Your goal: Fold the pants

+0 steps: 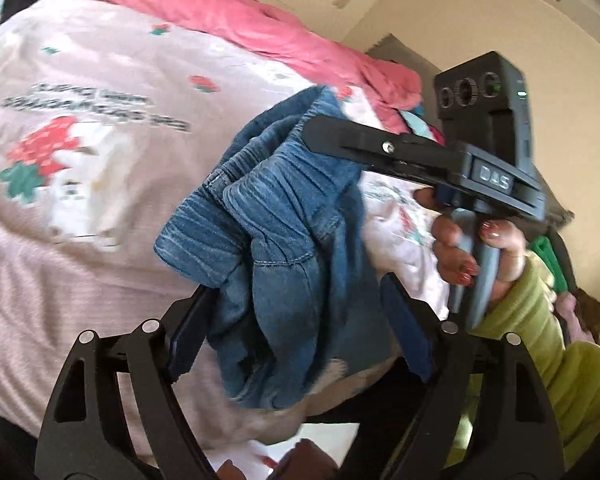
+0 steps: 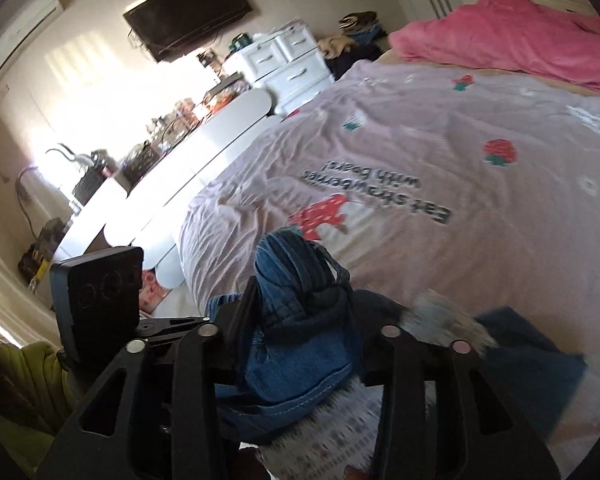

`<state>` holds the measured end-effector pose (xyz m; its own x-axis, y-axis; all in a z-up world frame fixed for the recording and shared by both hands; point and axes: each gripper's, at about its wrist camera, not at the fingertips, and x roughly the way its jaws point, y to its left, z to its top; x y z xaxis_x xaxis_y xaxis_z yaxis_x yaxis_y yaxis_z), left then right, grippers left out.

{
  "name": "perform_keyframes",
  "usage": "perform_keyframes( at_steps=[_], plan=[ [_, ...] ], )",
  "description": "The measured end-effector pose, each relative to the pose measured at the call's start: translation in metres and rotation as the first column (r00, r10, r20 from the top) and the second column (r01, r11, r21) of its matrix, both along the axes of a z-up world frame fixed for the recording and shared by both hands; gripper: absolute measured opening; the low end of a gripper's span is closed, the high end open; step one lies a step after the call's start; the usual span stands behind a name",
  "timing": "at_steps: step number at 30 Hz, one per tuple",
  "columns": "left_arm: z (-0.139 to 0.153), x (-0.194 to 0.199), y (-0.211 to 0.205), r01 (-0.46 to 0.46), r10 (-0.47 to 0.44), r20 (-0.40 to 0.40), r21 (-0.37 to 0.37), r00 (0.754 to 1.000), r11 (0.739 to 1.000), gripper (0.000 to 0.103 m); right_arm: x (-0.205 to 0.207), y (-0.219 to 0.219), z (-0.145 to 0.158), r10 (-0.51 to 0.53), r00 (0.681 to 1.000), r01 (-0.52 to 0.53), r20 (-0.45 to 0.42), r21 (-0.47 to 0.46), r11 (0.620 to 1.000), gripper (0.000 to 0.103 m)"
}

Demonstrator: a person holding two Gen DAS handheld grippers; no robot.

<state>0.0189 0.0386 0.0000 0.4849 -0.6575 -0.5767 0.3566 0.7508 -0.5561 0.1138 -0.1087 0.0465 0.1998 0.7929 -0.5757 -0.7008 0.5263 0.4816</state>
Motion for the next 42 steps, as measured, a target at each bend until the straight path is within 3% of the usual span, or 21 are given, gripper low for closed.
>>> perform_keyframes(
  at_steps=[1, 3, 7, 11, 15, 20, 23, 26, 31, 36, 42],
  plan=[
    [0.000, -0.002, -0.008, 0.027, -0.027, 0.004, -0.004, 1.000, 1.000, 0.073, 0.000, -0.014, 0.000, -0.033, 0.999, 0.033, 0.001, 0.008, 0.999, 0.055],
    [-0.003, -0.006, -0.026, 0.101, -0.101, 0.002, 0.005, 0.995, 0.995, 0.073, -0.001, -0.036, -0.001, -0.092, 0.996, 0.092, 0.001, 0.030, 0.995, 0.063],
    [-0.014, -0.013, -0.057, 0.213, -0.212, -0.018, 0.073, 0.977, 0.974, 0.073, -0.009, -0.080, -0.013, -0.228, 0.974, 0.228, -0.004, 0.006, 0.974, 0.063],
    [-0.009, -0.014, -0.057, 0.131, -0.136, 0.013, 0.190, 0.991, 0.973, 0.073, -0.023, -0.083, -0.027, -0.259, 0.965, 0.261, 0.032, -0.114, 0.959, 0.063],
    [-0.017, -0.015, -0.058, 0.075, -0.093, 0.037, 0.342, 0.995, 0.937, 0.073, -0.024, -0.070, -0.044, -0.243, 0.969, 0.248, 0.052, -0.211, 0.946, 0.063],
    [-0.032, -0.021, -0.075, 0.150, -0.158, -0.006, 0.360, 0.987, 0.921, 0.077, -0.021, -0.077, -0.079, -0.265, 0.964, 0.258, 0.031, -0.361, 0.896, 0.062],
    [-0.032, -0.022, -0.076, 0.174, -0.187, 0.001, 0.362, 0.982, 0.916, 0.081, -0.021, -0.091, -0.089, -0.296, 0.955, 0.276, -0.011, -0.330, 0.903, 0.063],
    [-0.028, -0.021, -0.064, 0.182, -0.189, -0.008, 0.313, 0.982, 0.932, 0.081, -0.027, -0.092, -0.082, -0.298, 0.954, 0.287, 0.017, -0.322, 0.902, 0.066],
    [-0.007, -0.018, -0.021, 0.068, -0.082, 0.039, 0.284, 0.996, 0.957, 0.082, -0.049, -0.109, -0.052, -0.339, 0.933, 0.360, 0.123, -0.261, 0.896, 0.067],
    [-0.009, -0.003, 0.008, -0.025, 0.022, 0.012, 0.289, 1.000, 0.957, 0.082, -0.084, -0.126, -0.041, -0.358, 0.917, 0.392, 0.175, -0.234, 0.890, 0.075],
    [-0.004, 0.011, 0.008, -0.012, 0.007, 0.016, 0.315, 1.000, 0.949, 0.082, -0.136, -0.103, -0.035, -0.243, 0.941, 0.296, 0.235, -0.225, 0.929, 0.075]
  ],
)
